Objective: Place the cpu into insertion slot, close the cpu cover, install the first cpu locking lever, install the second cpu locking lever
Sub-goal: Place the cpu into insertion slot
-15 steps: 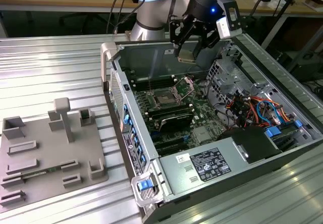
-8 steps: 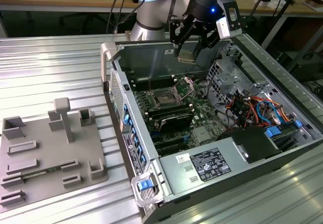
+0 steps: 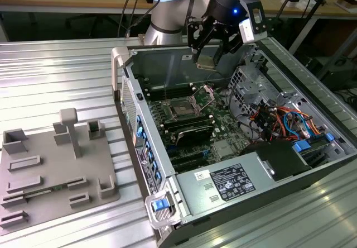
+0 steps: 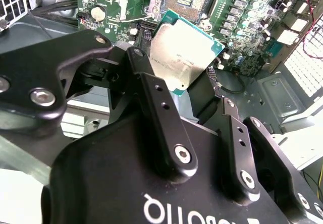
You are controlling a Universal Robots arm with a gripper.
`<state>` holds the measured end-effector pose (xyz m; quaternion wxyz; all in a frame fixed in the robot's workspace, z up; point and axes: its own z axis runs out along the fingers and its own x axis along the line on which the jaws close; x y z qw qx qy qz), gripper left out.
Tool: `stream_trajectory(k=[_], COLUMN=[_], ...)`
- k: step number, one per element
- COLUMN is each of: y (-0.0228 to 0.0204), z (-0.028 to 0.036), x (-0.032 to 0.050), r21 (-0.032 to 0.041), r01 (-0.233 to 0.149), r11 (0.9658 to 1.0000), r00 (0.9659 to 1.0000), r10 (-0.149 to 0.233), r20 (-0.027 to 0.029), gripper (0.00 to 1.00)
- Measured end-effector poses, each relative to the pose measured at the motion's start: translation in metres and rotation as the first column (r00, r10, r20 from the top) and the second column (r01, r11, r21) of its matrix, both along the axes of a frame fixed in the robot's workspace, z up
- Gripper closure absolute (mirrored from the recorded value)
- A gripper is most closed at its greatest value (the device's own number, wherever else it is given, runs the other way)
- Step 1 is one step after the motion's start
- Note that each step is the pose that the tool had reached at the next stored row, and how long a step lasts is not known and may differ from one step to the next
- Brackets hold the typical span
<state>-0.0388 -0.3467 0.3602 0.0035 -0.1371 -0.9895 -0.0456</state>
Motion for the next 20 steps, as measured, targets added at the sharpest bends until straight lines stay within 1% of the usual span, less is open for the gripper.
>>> stream_trajectory(k=[3, 5, 7, 8, 9, 10, 11, 12, 20], y=[0.0000, 0.0000, 0.0000, 0.0000, 0.0000, 0.0000, 0.0000, 0.0000, 0.0000], z=[-0.0003, -0.0006, -0.0010, -0.0013, -0.0014, -0.0015, -0.0016, -0.0016, -0.0017], x=[0.0000, 0.0000, 0.0000, 0.0000, 0.0001, 0.0000, 0.0000, 0.0000, 0.0000], r21=[0.0000, 0.0001, -0.0001, 0.0001, 0.0000, -0.0001, -0.0002, 0.0000, 0.0001], r01=[0.028, 0.063, 0.100, 0.122, 0.133, 0.151, 0.161, 0.166, 0.170], r11=[0.9996, 0.9980, 0.9949, 0.9926, 0.9911, 0.9886, 0.9870, 0.9861, 0.9855], r00=[0.9996, 0.9980, 0.9949, 0.9926, 0.9911, 0.9886, 0.9870, 0.9861, 0.9855], r10=[-0.028, -0.063, -0.100, -0.122, -0.133, -0.151, -0.161, -0.166, -0.170], r20=[0.0001, 0.0001, 0.0000, 0.0001, 0.0001, 0.0000, 0.0000, -0.0001, 0.0000], gripper=[0.45, 0.45, 0.45, 0.45, 0.45, 0.45, 0.45, 0.45, 0.45])
